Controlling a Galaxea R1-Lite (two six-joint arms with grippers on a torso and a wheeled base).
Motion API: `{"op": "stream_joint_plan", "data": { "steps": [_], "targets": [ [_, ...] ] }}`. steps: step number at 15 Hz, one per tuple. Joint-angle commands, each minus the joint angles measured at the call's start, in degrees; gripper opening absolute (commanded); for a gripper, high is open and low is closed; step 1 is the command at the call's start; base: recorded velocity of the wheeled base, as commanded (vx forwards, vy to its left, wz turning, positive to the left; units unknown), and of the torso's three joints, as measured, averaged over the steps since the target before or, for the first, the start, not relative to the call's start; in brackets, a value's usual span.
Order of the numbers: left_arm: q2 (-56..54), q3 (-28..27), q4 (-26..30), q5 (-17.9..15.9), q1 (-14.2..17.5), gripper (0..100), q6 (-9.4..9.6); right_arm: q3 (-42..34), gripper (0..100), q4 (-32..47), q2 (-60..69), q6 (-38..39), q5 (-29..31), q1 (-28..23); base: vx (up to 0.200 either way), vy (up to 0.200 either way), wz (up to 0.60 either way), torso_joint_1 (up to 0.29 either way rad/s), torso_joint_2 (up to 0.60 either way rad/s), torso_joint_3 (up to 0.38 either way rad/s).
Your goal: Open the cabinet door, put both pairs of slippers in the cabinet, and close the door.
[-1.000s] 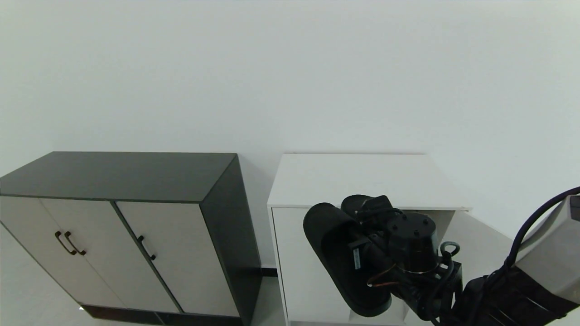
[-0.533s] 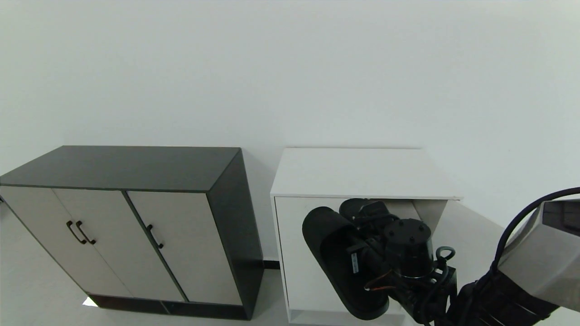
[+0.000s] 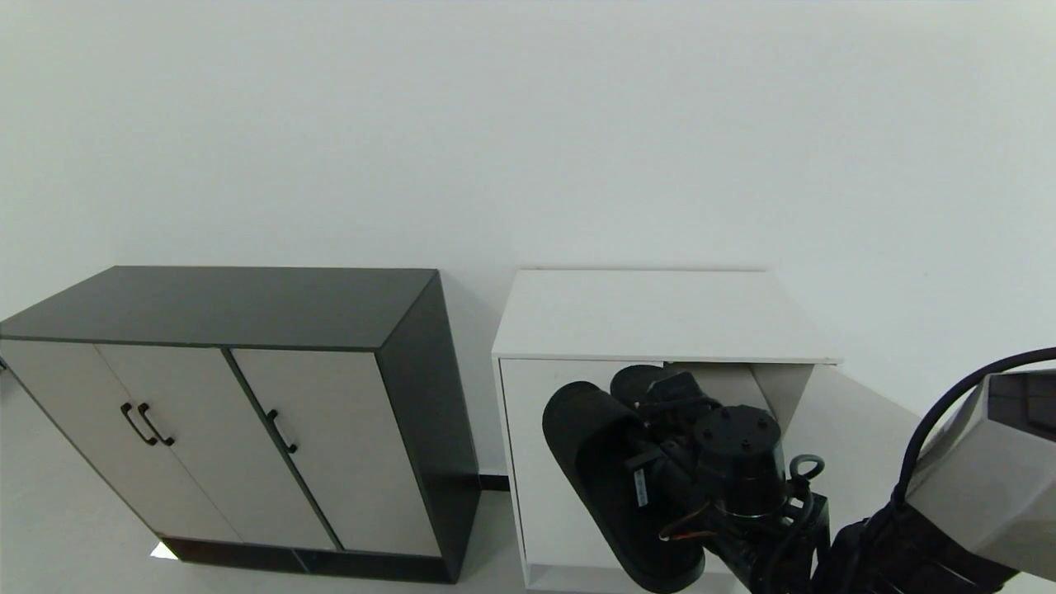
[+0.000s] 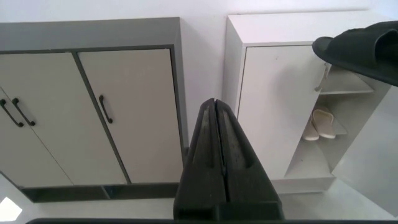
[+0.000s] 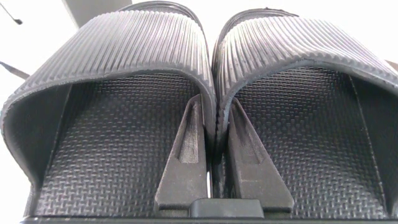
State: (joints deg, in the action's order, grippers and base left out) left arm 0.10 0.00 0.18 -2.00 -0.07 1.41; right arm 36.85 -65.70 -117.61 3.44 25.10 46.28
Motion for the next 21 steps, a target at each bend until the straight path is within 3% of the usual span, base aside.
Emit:
{"op": "stream_joint_plan", "data": {
  "steps": [1,13,21],
  "targets": [
    [-0.01,0.00,-0.01,-0.02,-0.01,0,-0.01,0.15,0,-0.05,-0.25,-0.01,0.04,0.04,0.000,-0.200,0.00,-0.002,0.00,0.002],
    [-0.01,0.00,-0.01,-0.02,-0.01,0,-0.01,-2.57,0,-3.47,0.98,-0.01,-0.58,2.42,0.000,-0.200,0.00,0.005,0.00,0.002],
    [-0.01,0.00,-0.01,-0.02,0.07,0,-0.01,-3.01,0,-3.74,2.39,0.43,-0.40,3.47,0.000,0.000,0.00,0.000,0.00,0.000]
  ]
}}
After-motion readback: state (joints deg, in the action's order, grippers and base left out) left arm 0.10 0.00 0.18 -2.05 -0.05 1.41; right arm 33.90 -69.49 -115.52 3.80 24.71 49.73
